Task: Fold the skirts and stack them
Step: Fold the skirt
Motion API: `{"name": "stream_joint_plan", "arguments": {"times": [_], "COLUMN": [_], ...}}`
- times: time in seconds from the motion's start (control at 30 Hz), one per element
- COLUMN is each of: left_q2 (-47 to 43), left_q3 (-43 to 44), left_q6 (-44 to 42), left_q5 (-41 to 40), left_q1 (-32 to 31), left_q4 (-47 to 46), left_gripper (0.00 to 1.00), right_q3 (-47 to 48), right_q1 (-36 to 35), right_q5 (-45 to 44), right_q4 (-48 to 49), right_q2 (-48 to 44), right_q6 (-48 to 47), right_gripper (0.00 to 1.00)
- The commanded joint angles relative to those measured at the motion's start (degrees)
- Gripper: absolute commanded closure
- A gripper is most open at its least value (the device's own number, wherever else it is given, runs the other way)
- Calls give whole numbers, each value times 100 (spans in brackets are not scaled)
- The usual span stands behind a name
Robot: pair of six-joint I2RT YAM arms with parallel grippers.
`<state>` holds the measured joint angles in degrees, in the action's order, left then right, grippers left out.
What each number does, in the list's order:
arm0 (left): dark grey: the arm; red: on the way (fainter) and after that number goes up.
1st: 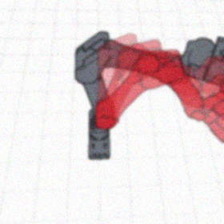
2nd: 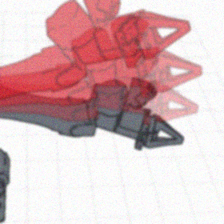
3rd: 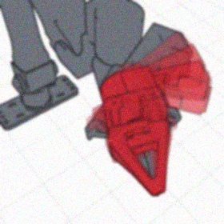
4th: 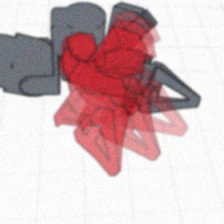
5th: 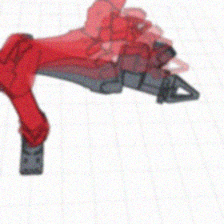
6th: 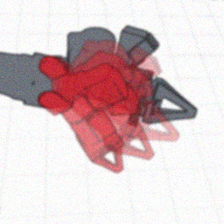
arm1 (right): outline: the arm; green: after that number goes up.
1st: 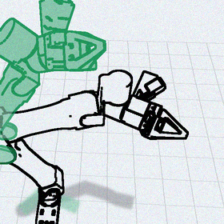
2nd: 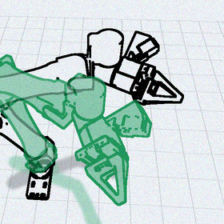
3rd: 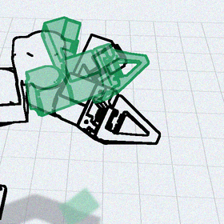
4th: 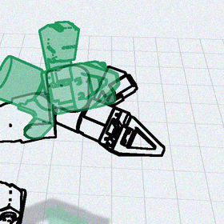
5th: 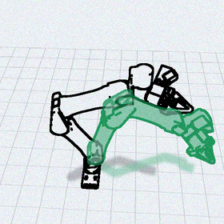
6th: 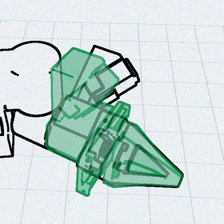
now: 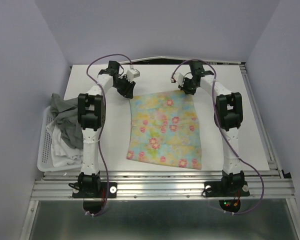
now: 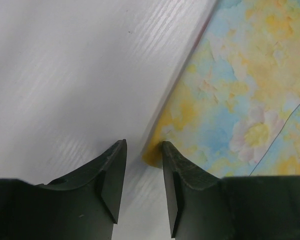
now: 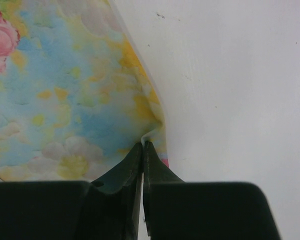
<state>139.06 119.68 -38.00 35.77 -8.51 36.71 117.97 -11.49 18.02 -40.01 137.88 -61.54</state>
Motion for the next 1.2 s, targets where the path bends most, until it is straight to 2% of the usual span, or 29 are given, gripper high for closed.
{"name": "stream_joint_plan", "arguments": {"times": [0.0, 0.13, 0.37, 0.4, 0.43, 0.5, 0.53, 0.63, 0.87, 1.03, 1.17], "left_q2": [-55, 68, 138, 138, 147, 138, 104, -45, -572, -775, -1161], "left_q3": [117, 249, 275, 275, 275, 275, 267, 223, 240, 161, -347], "left_q6": [-85, -129, -384, -375, -366, -331, -270, -112, 3, -199, -322], "left_q5": [106, 237, 413, 413, 387, 361, 335, 264, 45, -44, -105], "left_q1": [34, 34, 34, 34, 34, 34, 34, 34, 60, 52, 52], "left_q4": [30, 161, 451, 434, 425, 346, 294, 65, -243, -50, -233], "left_gripper": [55, 62, 57, 60, 68, 77, 86, 100, 100, 100, 100], "right_q3": [217, 288, 305, 314, 331, 340, 349, 489, 1105, 1043, 843], "right_q1": [6, 6, 6, 6, 6, 6, 6, 6, 6, 6, 6], "right_q5": [-36, -97, -97, -88, -88, -106, -123, -307, -677, -537, -475], "right_q4": [116, 116, 151, 177, 186, 274, 300, 476, 617, 328, 134], "right_q2": [116, 142, 81, 72, 54, 37, 37, 37, 11, -192, -367], "right_q6": [-42, -42, 19, 45, 45, 107, 124, 282, 353, 64, 107], "right_gripper": [95, 97, 99, 99, 99, 99, 99, 99, 99, 99, 99]}}
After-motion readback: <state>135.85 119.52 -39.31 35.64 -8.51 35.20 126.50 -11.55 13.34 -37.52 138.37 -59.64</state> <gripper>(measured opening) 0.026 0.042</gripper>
